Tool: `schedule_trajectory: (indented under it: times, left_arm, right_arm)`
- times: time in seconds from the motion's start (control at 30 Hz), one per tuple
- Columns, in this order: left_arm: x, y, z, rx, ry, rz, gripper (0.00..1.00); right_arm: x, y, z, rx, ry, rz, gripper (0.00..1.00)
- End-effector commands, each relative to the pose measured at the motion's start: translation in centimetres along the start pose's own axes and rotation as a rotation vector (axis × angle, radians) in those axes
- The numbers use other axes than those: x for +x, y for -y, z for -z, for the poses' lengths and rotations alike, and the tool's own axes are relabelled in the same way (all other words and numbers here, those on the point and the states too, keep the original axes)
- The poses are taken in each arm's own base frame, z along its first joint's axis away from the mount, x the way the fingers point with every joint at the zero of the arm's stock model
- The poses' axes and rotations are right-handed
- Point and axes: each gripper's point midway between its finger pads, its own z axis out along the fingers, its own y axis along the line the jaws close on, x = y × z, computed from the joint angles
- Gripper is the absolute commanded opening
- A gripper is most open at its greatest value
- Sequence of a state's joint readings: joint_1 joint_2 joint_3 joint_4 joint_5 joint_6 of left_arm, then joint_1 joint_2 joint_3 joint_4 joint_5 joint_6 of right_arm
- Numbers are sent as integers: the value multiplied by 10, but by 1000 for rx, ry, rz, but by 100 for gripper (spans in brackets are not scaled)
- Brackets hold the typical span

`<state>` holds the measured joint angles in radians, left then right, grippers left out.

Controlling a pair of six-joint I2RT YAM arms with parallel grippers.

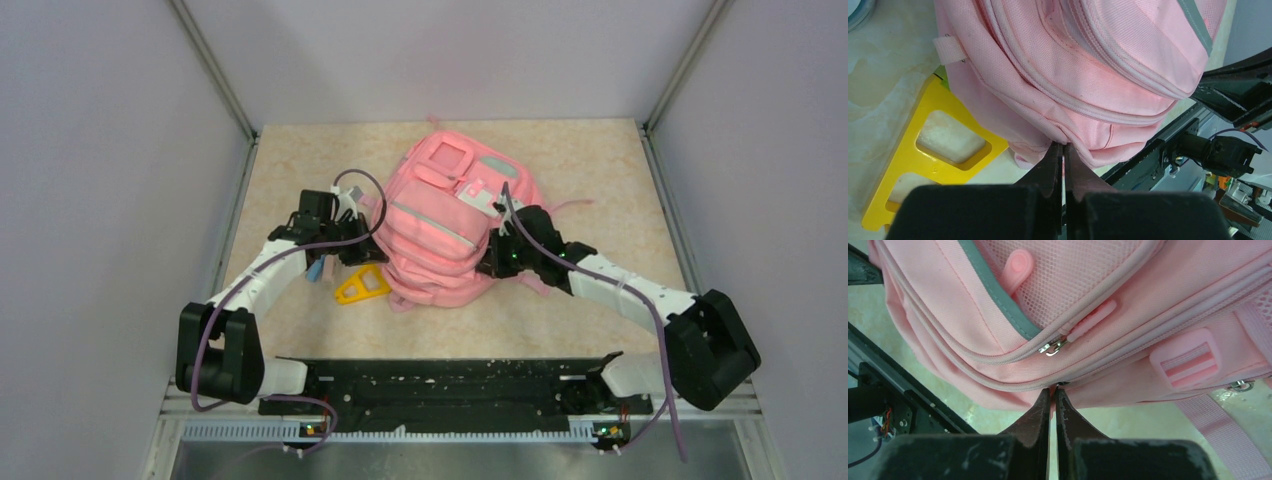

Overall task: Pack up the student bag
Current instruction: Unzip the student bag at the center of the board.

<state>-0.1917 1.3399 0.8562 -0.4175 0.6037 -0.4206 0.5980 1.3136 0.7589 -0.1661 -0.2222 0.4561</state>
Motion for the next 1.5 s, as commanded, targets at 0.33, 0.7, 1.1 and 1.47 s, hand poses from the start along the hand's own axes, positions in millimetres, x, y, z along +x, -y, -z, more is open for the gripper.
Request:
schedule_trajectory:
  times: [0.33,0.7,1.1,1.47]
  left_arm:
    - [5,23,-2,96,-25,-31,0]
    - [8,24,-4,97,-37,-34,0]
    - [12,27,-7,107,-54,-43,0]
    - [15,33,-7,120,-63,-62,0]
  right_arm:
    - [8,-77,29,-211,5,51,0]
    - [-8,-115,15,-288,66,31,0]
    - [-49,-158,-11,-304,208,-3,0]
    - [-86,-174,-51,-234,320,-10,0]
